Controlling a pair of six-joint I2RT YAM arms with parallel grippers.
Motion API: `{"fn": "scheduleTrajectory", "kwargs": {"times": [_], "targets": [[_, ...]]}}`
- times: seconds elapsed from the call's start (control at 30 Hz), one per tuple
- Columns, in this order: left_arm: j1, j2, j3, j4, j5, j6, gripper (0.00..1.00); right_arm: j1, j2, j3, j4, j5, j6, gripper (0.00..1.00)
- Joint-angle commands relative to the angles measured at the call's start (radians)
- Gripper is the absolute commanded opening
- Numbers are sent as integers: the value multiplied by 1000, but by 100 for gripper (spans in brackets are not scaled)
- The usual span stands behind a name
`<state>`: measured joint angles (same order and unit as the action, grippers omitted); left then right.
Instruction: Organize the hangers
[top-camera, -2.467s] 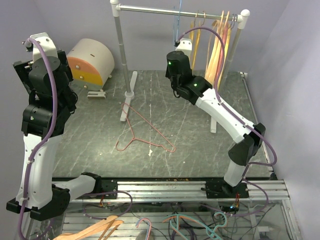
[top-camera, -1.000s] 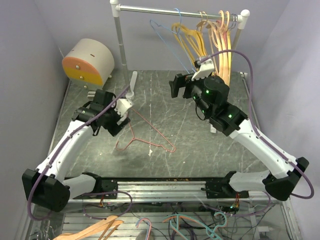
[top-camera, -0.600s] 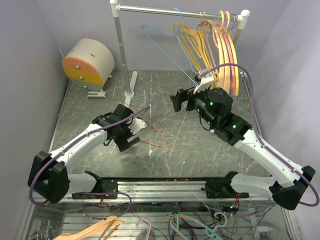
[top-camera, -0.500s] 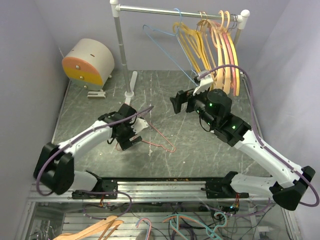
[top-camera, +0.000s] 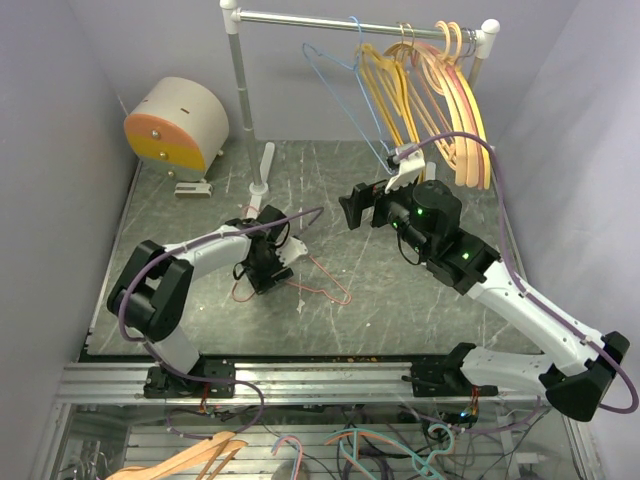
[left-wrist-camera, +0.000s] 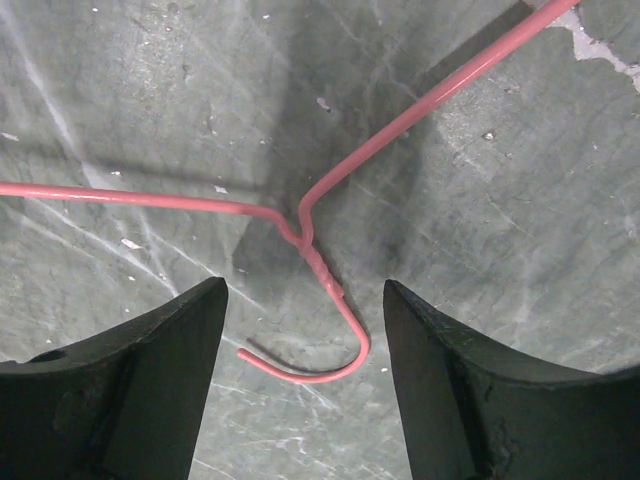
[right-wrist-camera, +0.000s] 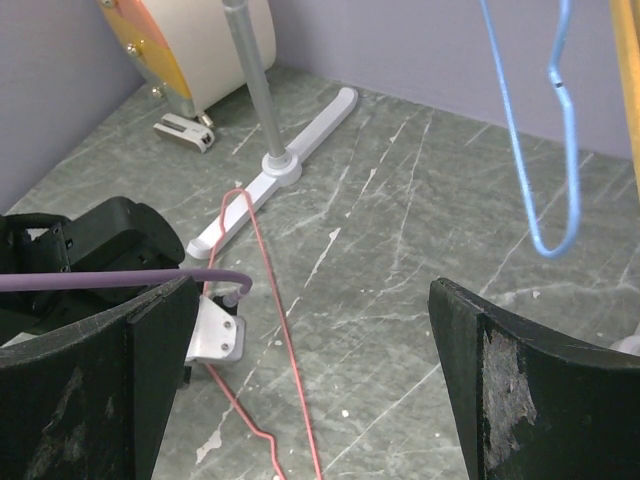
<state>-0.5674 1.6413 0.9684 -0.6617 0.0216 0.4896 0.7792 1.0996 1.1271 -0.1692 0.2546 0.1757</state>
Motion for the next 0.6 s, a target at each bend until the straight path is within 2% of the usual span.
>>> {"fn": "scheduleTrajectory", "kwargs": {"times": [0.0,0.17,0.2,0.23,0.33,0.37,0.43,0.53,0.57], "targets": [[-23,21,22,10,39,14,73,2,-12,-6,24,11,-7,100],[-38,71,22,17,23,5,63,2,-29,-5,42,20,-13,100],[-41,82,25,17,23,3,55,2,-32,-5,44,19,-15,100],[-41,94,29,20,19,-2,53,2,-34,-3,44,19,-17,100],[-42,123,37,26,4,-9,51,2,-39,-3,32,12,-24,100],[-42,130,37,28,1,-10,44,1,-41,-3,20,9,-30,100],[-42,141,36,27,-3,-15,22,2,-54,-8,-17,4,-37,100],[-42,147,28,21,-2,-11,9,2,-136,-79,-40,4,-36,100],[-42,147,27,17,-1,-11,7,2,-174,-106,-48,1,-33,100]]}}
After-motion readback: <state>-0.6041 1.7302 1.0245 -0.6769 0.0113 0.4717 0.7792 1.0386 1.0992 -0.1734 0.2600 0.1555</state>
